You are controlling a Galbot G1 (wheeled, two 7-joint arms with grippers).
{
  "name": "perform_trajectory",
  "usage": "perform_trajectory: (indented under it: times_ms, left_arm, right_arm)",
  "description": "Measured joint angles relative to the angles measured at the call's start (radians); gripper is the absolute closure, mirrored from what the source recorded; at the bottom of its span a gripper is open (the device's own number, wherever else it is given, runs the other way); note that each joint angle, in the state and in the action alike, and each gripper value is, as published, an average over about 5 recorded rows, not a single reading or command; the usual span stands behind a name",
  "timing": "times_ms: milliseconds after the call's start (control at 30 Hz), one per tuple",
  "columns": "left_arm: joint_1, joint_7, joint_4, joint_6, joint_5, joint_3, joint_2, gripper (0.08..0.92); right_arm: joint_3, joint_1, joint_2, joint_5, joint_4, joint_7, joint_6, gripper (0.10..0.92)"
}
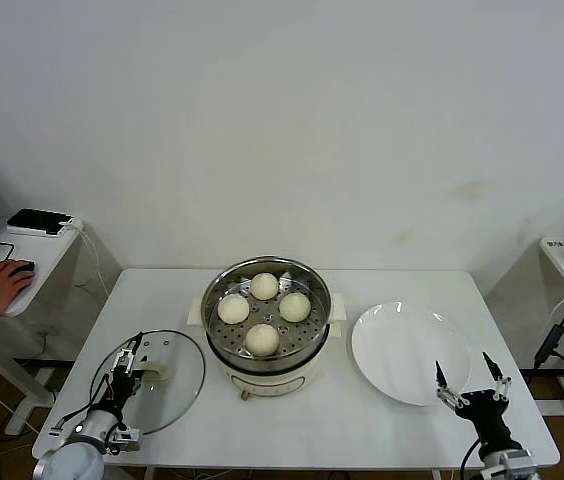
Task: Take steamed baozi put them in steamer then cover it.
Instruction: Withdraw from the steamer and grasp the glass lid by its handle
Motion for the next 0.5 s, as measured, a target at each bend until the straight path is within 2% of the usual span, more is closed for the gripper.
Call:
perform_trajectory:
  times_ms: [500]
  left_arm:
    - [0.007,-0.018,0.014,-0.027,-0.009,-0.008,-0.005,0.701]
  right_arm:
    - [-0.004,0.002,-0.005,0.012,0.019,-0.008,-0.014,0.203]
